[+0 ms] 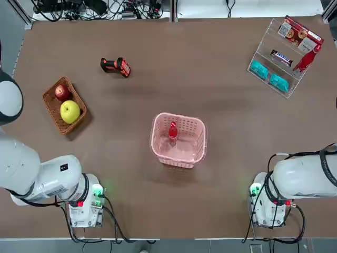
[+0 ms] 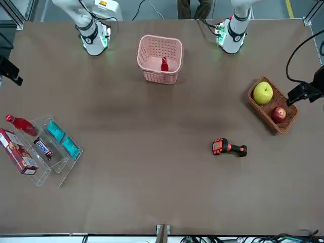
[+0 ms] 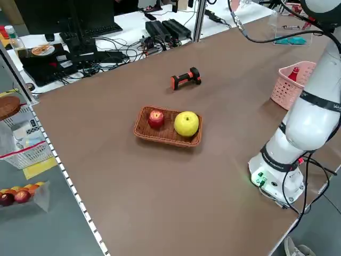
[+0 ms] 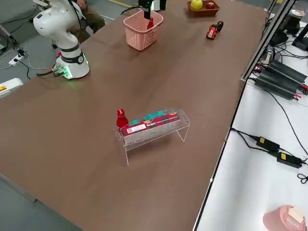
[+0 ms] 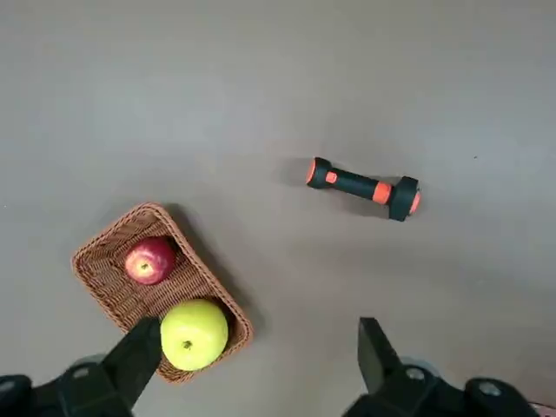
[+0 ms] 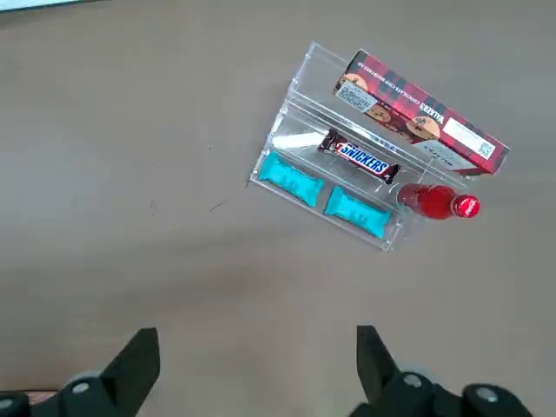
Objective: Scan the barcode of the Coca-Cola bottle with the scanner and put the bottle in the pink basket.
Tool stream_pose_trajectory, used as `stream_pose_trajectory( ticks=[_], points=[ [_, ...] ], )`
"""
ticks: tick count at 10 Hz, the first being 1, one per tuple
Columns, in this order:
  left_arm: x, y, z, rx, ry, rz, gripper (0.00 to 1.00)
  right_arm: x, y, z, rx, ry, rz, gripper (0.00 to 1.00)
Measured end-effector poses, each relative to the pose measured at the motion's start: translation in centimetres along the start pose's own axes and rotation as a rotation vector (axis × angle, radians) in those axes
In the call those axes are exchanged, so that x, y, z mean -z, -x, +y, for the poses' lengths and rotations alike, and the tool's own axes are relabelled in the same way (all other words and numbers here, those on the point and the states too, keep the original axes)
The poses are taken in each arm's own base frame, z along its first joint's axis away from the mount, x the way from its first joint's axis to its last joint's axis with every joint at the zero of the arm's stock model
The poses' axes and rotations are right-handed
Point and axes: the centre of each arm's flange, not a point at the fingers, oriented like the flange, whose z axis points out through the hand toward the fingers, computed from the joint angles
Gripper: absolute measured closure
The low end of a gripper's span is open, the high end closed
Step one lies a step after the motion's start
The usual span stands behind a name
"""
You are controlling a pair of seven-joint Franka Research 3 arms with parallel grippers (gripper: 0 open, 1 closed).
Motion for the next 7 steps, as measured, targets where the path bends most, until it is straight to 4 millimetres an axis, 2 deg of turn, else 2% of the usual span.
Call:
stream_pose_trajectory(
  ticks=[7],
  points=[
    [-0.08,-0.07,-0.57,0.010,-0.001,-0.001,0.00,-0.02,0.00,-0.13,0.002,-0.004,-0.001,0.00]
  ],
)
